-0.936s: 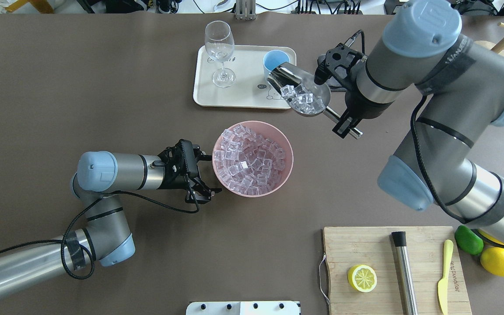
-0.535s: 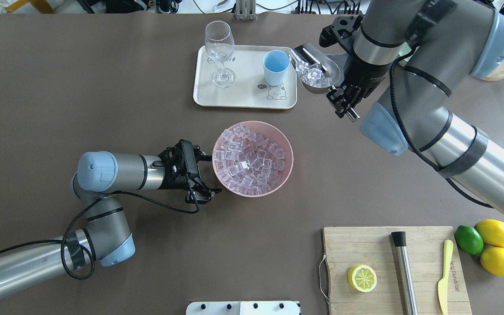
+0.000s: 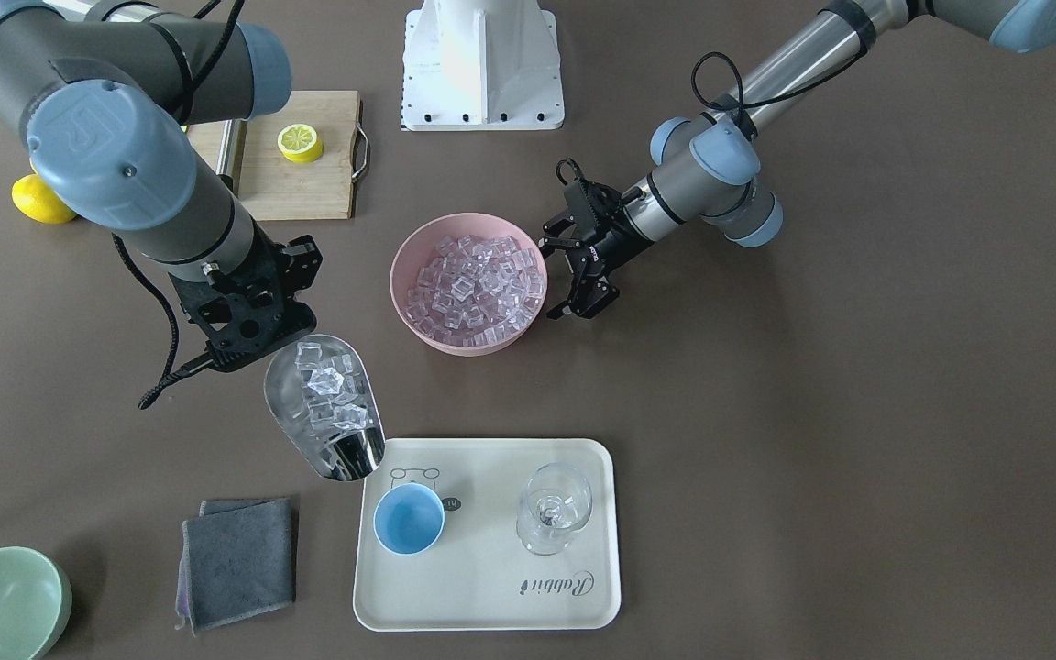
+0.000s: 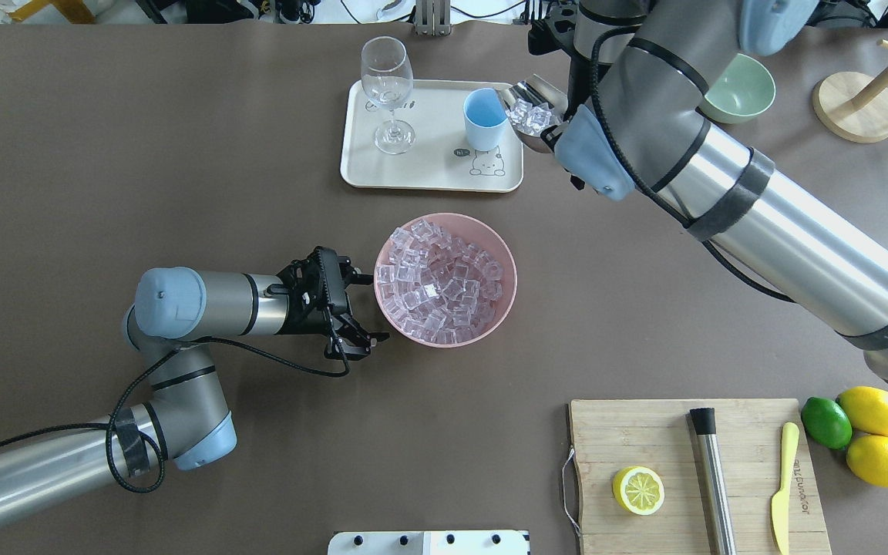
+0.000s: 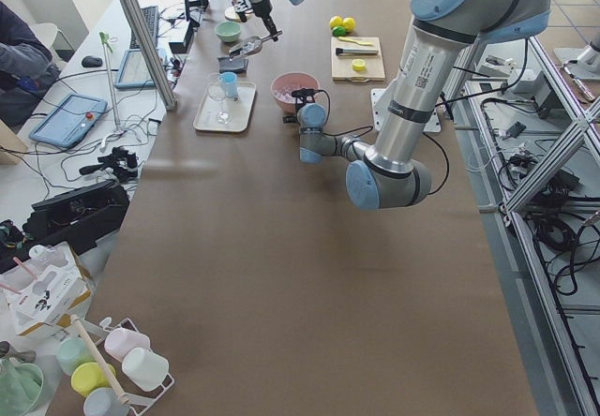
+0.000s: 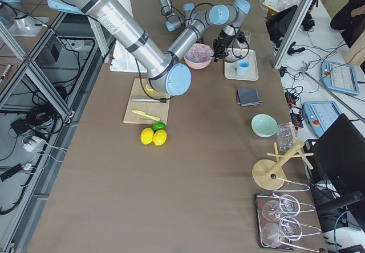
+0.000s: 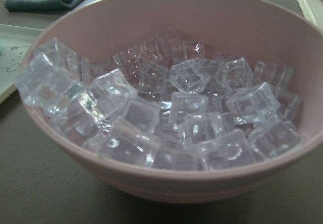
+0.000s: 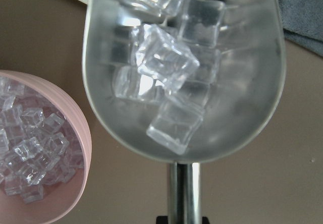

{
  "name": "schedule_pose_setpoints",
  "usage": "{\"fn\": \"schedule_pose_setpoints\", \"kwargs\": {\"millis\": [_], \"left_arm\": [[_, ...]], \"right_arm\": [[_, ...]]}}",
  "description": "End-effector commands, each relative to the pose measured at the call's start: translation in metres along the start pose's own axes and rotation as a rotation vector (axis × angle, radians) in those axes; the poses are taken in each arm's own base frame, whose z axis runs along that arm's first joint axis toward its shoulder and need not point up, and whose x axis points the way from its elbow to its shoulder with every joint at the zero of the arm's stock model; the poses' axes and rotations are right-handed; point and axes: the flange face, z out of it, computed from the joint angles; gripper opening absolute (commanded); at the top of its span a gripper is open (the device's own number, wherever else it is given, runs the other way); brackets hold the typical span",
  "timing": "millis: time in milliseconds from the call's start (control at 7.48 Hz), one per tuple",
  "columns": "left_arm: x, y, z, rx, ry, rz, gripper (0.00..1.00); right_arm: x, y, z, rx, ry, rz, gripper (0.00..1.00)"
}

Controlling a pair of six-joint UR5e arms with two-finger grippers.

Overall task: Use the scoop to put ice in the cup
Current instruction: 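Carry the filled scoop over the light-blue cup with the right gripper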

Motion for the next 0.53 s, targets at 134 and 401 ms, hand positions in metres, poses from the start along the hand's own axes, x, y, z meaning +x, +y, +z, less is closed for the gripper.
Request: {"fn": "schedule_pose_setpoints", "kwargs": {"millis": [134,401], "left_arm": [[0.000,0.002,0.000,-0.002,0.000,0.000,0.98],[0.000,0.002,0.000,-0.002,0.000,0.000,0.98]], "right_arm": [[-0.005,-0.044,0.000,-0.161,0.069,-0.049,0.00],[-0.006,-0.063,0.000,-0.215,0.097,-0.080,0.00]]}}
